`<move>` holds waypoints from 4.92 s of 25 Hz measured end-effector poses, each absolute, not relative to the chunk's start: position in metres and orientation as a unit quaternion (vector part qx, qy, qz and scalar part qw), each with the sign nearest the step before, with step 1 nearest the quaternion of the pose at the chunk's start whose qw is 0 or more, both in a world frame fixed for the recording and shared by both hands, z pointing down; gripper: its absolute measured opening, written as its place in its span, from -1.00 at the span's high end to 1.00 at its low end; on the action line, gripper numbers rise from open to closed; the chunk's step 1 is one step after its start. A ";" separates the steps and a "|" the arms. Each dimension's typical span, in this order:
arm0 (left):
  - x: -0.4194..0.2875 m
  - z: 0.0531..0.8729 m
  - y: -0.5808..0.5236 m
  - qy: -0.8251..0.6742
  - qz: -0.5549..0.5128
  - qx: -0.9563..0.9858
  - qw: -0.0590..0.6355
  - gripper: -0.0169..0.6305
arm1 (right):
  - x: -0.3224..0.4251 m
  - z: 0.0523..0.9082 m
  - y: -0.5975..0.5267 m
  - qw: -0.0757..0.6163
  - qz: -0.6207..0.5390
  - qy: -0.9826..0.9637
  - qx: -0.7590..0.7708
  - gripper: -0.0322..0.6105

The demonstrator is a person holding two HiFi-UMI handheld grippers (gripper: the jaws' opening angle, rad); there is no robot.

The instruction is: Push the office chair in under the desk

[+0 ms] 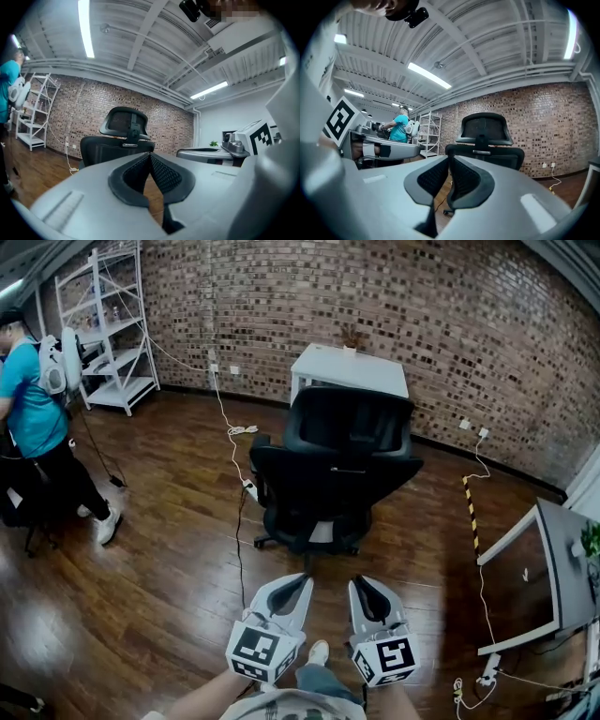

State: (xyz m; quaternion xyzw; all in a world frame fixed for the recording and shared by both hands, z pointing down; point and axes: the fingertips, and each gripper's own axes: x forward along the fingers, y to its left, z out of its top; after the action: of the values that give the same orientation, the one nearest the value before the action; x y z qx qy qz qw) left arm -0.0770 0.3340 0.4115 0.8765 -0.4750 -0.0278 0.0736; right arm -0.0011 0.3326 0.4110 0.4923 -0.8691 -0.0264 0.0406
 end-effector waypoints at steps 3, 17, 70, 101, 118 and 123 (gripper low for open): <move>-0.081 0.413 0.310 -0.496 -0.024 0.865 0.065 0.91 | -0.002 0.412 0.306 0.032 -0.032 -0.879 0.474 0.82; -0.068 0.395 0.196 -0.547 -0.024 0.835 0.049 0.91 | 0.026 0.392 0.189 0.018 -0.059 -0.902 0.428 0.78; -0.172 0.460 0.004 -0.428 0.371 0.816 -0.117 0.09 | 0.135 0.420 -0.009 0.374 -0.213 -0.868 0.247 0.03; -0.166 0.478 -0.058 -0.357 0.457 0.800 -0.153 0.03 | 0.128 0.479 -0.079 0.448 -0.200 -0.843 0.219 0.03; -0.190 0.477 -0.175 -0.313 0.448 0.823 -0.155 0.01 | 0.102 0.478 -0.160 0.463 -0.170 -0.831 0.258 0.04; -0.190 0.475 -0.213 -0.294 0.451 0.828 -0.159 0.01 | 0.103 0.477 -0.186 0.468 -0.168 -0.820 0.283 0.04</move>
State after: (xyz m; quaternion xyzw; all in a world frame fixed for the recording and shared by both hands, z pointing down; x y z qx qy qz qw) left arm -0.1897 -0.2135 0.4752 0.8278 -0.2938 0.4507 -0.1591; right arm 0.1032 -0.1860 0.4770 0.2830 -0.8201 -0.1683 0.4679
